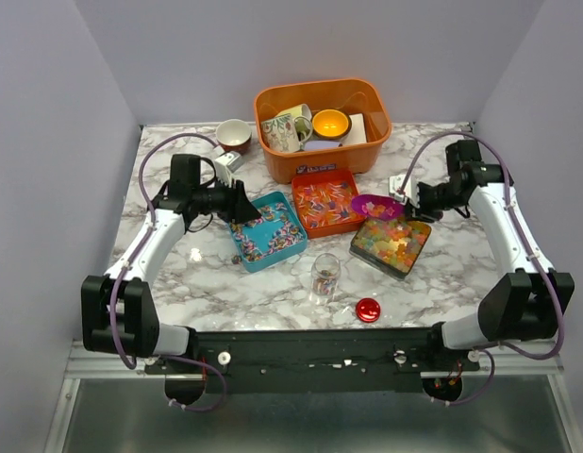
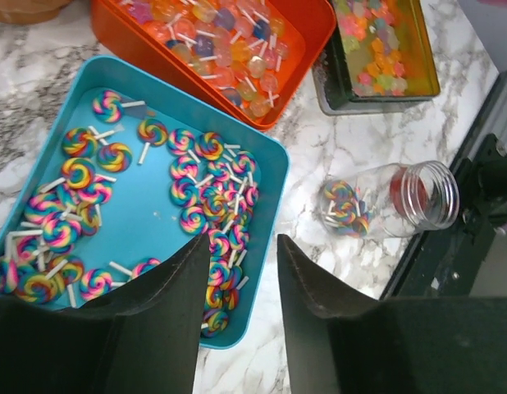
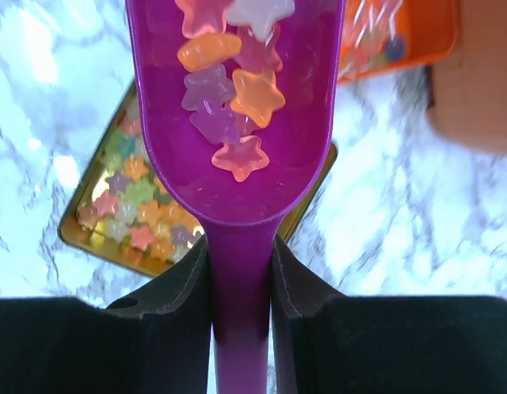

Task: Pack the candies
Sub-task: Scoop the fake candies from the storage box, then place the fake candies in the packing bottle.

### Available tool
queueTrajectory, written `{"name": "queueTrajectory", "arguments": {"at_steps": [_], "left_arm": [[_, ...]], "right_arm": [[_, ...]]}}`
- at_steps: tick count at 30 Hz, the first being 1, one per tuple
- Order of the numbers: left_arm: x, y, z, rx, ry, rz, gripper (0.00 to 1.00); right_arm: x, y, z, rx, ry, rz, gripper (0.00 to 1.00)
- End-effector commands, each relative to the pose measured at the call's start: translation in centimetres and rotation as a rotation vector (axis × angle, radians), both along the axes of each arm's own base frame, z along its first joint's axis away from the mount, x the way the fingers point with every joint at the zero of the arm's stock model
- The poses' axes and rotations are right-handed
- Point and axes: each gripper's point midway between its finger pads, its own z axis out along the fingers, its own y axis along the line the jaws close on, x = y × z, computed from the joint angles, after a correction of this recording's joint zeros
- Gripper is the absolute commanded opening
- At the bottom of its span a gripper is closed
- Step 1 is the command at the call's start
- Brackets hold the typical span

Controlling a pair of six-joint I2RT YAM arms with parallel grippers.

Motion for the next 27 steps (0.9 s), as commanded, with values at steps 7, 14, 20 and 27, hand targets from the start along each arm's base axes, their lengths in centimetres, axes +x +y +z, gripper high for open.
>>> {"name": "queueTrajectory", "arguments": {"at_steps": [7, 14, 20, 27], "left_arm": [[-0.4, 4.2, -1.0, 0.127, 0.029, 0.285, 0.54], [-1.0, 6.9, -1.3, 0.168, -0.025, 0.415, 0.79], [-1.0, 8.2, -1.3, 0.124, -0.058, 0.485, 0.99], [-1.6, 9.4, -1.9, 0.119, -0.055, 0.542, 0.99]], "right_arm": [[-4.6, 4.1, 2.7, -0.284, 0.006, 0.149, 0.01], [-4.4, 2.6, 3.0, -0.465, -0.031, 0.161, 0.01], [-4.1, 3.0, 3.7, -0.557, -0.055, 0.197, 0.01], [-4.1, 4.2, 3.6, -0.615, -0.062, 0.232, 0.01]]}}
